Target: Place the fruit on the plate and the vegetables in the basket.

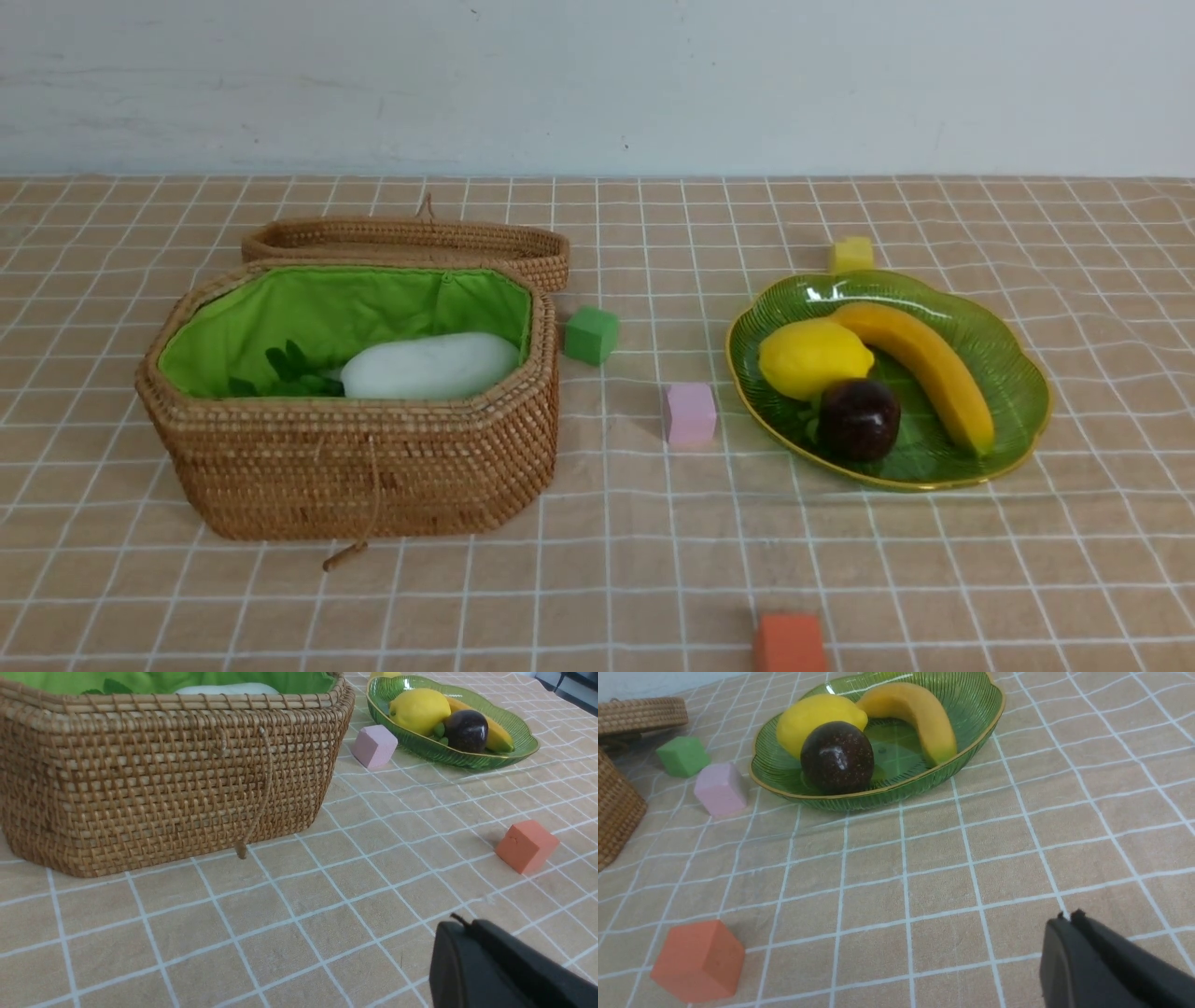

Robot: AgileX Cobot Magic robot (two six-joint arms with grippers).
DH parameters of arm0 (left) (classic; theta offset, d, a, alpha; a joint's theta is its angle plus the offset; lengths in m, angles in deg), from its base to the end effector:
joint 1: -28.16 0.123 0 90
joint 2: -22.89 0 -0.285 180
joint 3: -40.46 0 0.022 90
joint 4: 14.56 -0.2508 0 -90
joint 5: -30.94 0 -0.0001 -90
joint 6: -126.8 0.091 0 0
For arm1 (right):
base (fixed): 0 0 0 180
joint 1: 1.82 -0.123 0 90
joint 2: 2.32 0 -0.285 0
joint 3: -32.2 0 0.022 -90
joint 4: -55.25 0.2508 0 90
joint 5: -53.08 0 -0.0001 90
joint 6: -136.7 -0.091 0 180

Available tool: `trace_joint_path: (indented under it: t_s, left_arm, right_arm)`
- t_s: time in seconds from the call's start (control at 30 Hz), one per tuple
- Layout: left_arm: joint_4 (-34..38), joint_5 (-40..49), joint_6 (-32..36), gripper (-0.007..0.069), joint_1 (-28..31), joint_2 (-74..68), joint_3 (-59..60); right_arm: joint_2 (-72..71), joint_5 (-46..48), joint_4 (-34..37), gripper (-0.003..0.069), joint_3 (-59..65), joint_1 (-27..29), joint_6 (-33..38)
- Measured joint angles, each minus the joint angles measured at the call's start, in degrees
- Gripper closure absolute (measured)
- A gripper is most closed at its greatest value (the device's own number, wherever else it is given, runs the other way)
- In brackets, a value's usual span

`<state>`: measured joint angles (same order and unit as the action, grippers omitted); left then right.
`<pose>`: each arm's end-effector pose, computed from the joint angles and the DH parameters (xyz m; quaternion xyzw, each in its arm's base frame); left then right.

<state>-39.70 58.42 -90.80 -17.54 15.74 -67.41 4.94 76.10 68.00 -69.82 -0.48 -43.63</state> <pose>0.0449 -0.0204 0.2043 0.1502 0.7747 -0.2406 0.5651 0.0519 0.0067 0.1740 0.0691 0.8044 0.0899 0.5831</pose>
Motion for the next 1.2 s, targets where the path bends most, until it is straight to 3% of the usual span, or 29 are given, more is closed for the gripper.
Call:
trace_joint_path:
  t_s: [0.33,0.47,0.57,0.7,0.73,0.77,0.9,1.03,1.2]
  left_arm:
    - [0.0,0.0,0.0,0.0606,0.0,0.0,0.0]
    - [-3.1,-0.5,0.0,0.0606,0.1,0.0,0.0]
    - [-3.9,-5.1,0.0,0.0610,3.6,0.0,0.0]
    - [4.0,-15.1,3.5,0.0638,17.9,0.0,0.0]
    - [4.7,-15.1,3.5,0.0638,18.6,0.0,0.0]
    - [12.3,-16.9,8.9,0.0638,24.7,0.0,0.0]
    - [26.6,-17.8,21.7,0.0638,33.8,0.0,0.9]
    - [32.3,-18.2,26.6,0.0638,37.6,0.0,5.8]
    - [32.4,-6.4,26.0,0.0638,37.9,0.0,6.9]
  right_arm:
    - [0.0,0.0,0.0,0.0655,0.0,0.0,0.0]
    - [0.0,0.0,0.0,0.0654,0.0,0.0,0.0]
    - [0.0,0.0,0.0,0.0651,0.0,0.0,0.0]
    - [0.0,0.0,0.0,0.0646,0.0,0.0,-0.1]
    - [0.0,0.0,0.0,0.0645,0.0,0.0,-0.1]
    - [0.0,0.0,0.0,0.0644,0.0,0.0,-0.1]
    - [0.0,0.0,0.0,0.0642,0.0,0.0,-0.1]
    - [0.0,0.0,0.0,0.0636,0.0,0.0,-0.1]
    - [0.0,0.1,0.0,0.0632,0.0,0.0,-0.1]
